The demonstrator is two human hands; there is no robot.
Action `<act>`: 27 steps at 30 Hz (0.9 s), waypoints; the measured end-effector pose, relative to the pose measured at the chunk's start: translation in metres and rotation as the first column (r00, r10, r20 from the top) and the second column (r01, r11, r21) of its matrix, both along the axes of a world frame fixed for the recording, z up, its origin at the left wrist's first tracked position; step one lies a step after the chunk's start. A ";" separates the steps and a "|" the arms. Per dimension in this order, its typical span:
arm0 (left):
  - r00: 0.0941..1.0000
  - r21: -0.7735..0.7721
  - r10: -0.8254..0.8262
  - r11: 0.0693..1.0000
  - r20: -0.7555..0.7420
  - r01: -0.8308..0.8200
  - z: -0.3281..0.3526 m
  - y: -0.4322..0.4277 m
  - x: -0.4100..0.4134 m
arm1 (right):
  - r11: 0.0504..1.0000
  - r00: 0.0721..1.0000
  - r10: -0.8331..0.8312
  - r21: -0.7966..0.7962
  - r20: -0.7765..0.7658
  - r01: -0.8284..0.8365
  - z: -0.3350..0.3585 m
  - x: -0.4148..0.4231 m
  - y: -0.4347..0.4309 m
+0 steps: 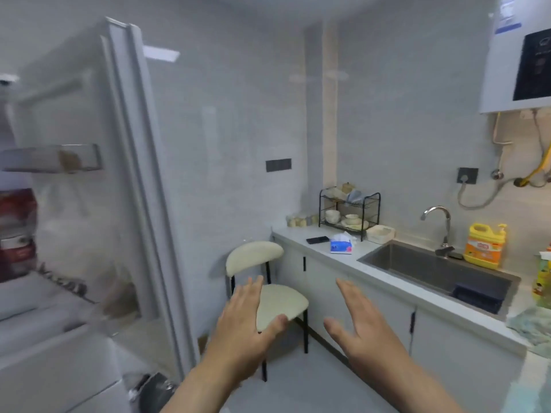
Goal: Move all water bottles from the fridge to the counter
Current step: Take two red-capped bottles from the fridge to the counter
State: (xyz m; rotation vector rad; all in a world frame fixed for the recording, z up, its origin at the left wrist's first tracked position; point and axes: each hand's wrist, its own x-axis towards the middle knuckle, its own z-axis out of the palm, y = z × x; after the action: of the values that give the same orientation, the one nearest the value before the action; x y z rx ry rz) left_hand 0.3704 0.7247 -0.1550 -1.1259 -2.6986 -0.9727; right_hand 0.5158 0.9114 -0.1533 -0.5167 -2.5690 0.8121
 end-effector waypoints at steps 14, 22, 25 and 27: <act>0.795 0.152 0.607 0.785 0.007 -0.601 0.043 -0.315 0.002 | 0.815 0.813 0.579 0.062 -0.063 -0.576 0.037 -0.122 -0.247; 0.705 0.190 0.708 0.686 0.047 -0.702 0.039 -0.431 -0.046 | 0.749 0.745 0.662 0.062 -0.079 -0.659 0.037 -0.210 -0.356; 0.699 0.203 0.714 0.678 0.046 -0.706 0.035 -0.470 -0.079 | 0.742 0.739 0.670 0.079 -0.071 -0.666 0.041 -0.243 -0.394; 0.706 0.217 0.707 0.683 0.048 -0.698 0.034 -0.492 -0.104 | 0.740 0.739 0.672 0.091 -0.054 -0.667 0.044 -0.267 -0.421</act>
State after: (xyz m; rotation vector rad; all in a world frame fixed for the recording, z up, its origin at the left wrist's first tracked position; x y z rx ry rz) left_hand 0.2661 0.2323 -0.1209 -0.0074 -2.5281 -1.0221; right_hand 0.2489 0.4907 -0.1089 0.5136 -2.6898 0.9300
